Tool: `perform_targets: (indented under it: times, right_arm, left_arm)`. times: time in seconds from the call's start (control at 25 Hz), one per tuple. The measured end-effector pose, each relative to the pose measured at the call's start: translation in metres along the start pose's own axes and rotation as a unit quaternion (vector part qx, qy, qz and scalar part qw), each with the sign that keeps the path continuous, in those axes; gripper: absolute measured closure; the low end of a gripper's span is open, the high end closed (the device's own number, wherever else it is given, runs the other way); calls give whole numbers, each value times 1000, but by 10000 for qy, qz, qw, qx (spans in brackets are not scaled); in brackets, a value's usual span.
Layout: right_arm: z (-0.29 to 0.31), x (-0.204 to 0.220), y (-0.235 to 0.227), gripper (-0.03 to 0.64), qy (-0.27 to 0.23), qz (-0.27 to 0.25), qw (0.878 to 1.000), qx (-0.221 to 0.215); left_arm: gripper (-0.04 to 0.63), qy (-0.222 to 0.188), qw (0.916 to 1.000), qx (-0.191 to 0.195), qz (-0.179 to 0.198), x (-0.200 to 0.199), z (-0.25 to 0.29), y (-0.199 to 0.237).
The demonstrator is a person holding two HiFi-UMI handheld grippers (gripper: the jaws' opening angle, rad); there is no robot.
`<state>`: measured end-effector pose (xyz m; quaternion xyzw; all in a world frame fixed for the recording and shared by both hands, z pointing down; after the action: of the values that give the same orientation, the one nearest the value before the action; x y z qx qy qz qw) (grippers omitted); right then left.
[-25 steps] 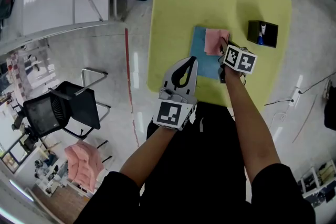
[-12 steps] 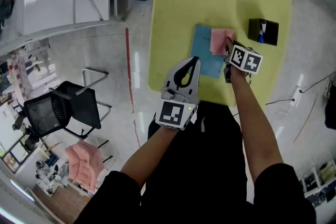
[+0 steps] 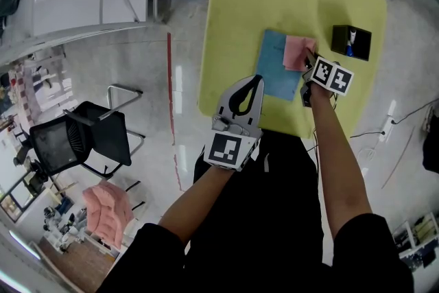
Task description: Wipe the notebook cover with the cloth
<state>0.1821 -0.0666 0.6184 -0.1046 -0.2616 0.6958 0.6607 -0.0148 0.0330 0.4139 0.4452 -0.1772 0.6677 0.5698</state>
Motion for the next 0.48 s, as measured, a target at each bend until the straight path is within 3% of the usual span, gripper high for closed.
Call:
perform_targets:
  times: [0.2,0.48]
  right_arm:
    - [-2,3,4,580,-47,7,9998,202]
    - [-23,16,14,579,-548,291,9971,432]
  left_arm:
    - [589,-85,9999,49,-55,-2,-13,13]
    - [589,-80,9997,205,-111,5,-35,44]
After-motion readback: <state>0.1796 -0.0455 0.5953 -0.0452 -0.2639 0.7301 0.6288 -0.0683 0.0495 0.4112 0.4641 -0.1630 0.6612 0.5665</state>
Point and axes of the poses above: the fingertips, and each gripper's own axes: z forward along the fingers, y to its left, x out of its underside, the point moved 6 cm from there along -z, backward along the fingers, and after that the axes turned 10 degrees about y, right-handed, at the moved point
